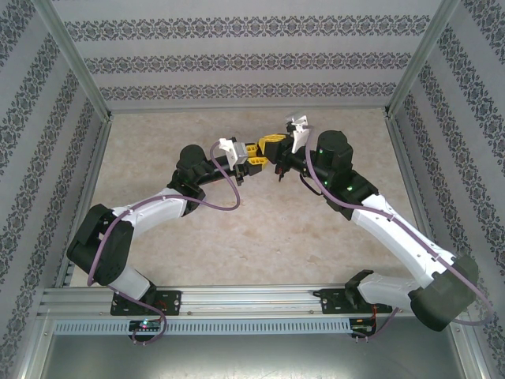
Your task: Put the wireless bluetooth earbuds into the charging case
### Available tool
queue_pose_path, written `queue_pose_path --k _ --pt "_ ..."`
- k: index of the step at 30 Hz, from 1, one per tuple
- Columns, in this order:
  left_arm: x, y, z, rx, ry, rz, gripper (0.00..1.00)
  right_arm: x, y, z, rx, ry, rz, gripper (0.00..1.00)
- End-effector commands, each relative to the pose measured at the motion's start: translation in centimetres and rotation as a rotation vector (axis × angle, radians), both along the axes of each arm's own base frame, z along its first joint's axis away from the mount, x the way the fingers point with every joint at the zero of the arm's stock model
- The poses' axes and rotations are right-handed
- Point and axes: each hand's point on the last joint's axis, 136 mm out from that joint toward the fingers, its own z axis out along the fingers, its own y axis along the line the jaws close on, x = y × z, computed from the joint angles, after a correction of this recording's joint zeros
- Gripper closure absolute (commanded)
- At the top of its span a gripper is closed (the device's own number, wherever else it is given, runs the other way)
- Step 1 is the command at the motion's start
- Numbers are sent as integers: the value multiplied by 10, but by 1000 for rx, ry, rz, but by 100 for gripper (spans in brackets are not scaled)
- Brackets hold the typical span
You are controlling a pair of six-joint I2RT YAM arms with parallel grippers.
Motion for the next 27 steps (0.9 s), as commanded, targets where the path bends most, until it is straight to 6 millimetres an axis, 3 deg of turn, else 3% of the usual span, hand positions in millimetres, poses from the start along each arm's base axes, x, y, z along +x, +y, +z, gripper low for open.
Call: queue_pose_path --k 1,16,20,22,27 --pt "-13 6 46 -84 -129 1 100 -1 -8 -34 -53 107 -20 92" --pt "-11 6 52 -96 -138 8 100 -15 5 -50 -76 154 88 90" --pt "-9 6 50 -95 -125 10 100 -7 -3 -40 -53 150 20 70" --pt "-9 5 49 -94 -118 8 100 0 -10 -25 -23 143 -37 52" --pt "-5 5 42 -104 -95 16 100 7 -29 16 71 127 -120 35"
